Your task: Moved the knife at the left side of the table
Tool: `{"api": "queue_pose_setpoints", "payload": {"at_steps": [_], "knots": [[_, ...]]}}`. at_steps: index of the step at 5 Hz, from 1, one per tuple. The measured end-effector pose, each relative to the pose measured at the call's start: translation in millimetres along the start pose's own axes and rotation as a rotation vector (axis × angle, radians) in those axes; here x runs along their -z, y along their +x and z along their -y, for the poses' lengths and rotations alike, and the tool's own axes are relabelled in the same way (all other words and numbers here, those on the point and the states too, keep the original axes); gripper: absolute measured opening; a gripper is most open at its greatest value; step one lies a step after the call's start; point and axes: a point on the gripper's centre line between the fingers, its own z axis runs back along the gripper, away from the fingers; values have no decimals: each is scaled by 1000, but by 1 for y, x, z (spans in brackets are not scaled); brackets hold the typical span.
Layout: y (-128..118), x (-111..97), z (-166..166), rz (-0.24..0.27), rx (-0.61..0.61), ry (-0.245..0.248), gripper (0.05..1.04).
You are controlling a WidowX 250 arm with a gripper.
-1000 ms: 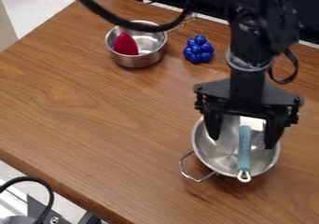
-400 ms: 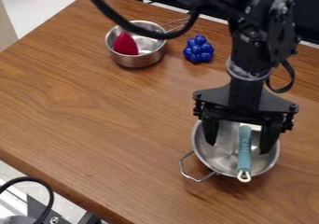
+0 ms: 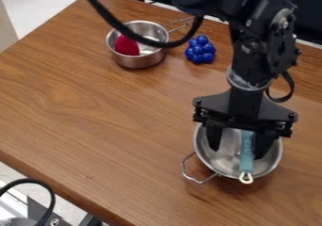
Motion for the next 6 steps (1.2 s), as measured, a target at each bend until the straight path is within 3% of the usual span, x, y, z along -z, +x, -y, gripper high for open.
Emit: {"api": "queue_pose_setpoints", "payload": {"at_steps": [1,2,3,5,6], "knots": [[-1,0,0,-14,-2,-9,411],[-1,0,-1,-17,-2,-6,246],[-1,-1,-3,-25,-10,-11,239],[7,-35,-16,-17,-28,-87,238],[11,-45,-31,-12,62,-54,238]]}}
